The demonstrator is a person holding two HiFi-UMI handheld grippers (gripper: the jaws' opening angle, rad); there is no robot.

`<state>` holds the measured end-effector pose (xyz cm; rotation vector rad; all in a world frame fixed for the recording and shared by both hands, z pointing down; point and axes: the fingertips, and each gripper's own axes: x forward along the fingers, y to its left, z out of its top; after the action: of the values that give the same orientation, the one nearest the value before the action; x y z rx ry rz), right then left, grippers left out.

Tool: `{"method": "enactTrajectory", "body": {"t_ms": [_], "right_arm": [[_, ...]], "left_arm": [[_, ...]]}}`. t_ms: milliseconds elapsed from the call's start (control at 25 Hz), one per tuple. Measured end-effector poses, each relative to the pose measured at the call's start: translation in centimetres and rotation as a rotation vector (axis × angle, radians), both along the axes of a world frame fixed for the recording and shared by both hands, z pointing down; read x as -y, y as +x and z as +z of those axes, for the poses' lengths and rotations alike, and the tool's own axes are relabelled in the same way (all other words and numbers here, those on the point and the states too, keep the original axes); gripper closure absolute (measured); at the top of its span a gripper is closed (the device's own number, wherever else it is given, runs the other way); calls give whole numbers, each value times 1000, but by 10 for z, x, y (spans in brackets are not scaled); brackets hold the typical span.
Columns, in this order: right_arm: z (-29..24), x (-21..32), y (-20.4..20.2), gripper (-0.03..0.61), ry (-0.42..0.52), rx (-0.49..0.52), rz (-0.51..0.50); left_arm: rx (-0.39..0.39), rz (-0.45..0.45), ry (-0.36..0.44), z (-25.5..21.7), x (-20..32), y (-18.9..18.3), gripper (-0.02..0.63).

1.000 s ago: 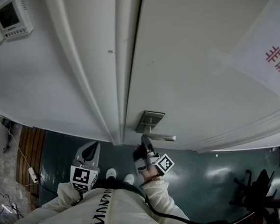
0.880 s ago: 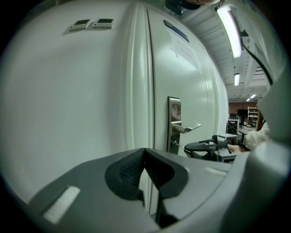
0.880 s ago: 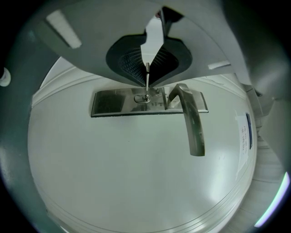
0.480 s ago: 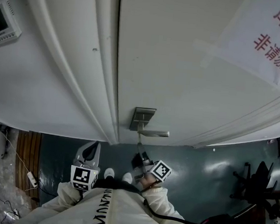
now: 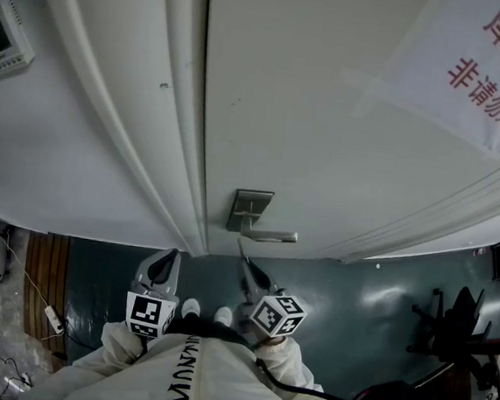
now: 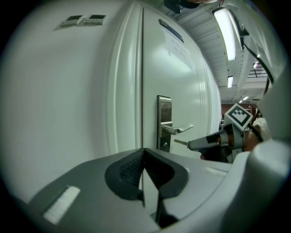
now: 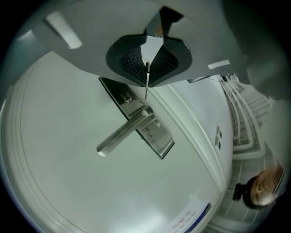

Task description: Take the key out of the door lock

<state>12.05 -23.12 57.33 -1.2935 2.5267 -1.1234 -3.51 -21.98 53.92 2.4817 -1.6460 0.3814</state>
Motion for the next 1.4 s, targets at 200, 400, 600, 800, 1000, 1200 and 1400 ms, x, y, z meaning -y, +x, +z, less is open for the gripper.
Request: {"method": "enactTrajectory", "body": {"t_ms": [200,400,600,800,1000,1200,1400], "right_arm": [[-22,-4,-3,555,187,-365,-25],[-39,-5,0,555,315,-545,-2],[-44,-3,13,555,329,-557,29],[-48,-4,26,555,336,-538,27],[-48,-8,29,555,358,-527,2],[-47,-13,37,555,357,-523,20],[-59,-18,42,555,381,-548,62]], "left_arm": [[-5,12,1,-3,3,7,614],[2,9,9,-4,6,8,614],[4,-9,21,-10,6,12,614],[23,-46,12,-8,-3,15,614],[41,-85,11,-5,-11,17,614],[49,-92,11,-5,-20,20,614],[37,-58,49,-15,-27,23,614]]}}
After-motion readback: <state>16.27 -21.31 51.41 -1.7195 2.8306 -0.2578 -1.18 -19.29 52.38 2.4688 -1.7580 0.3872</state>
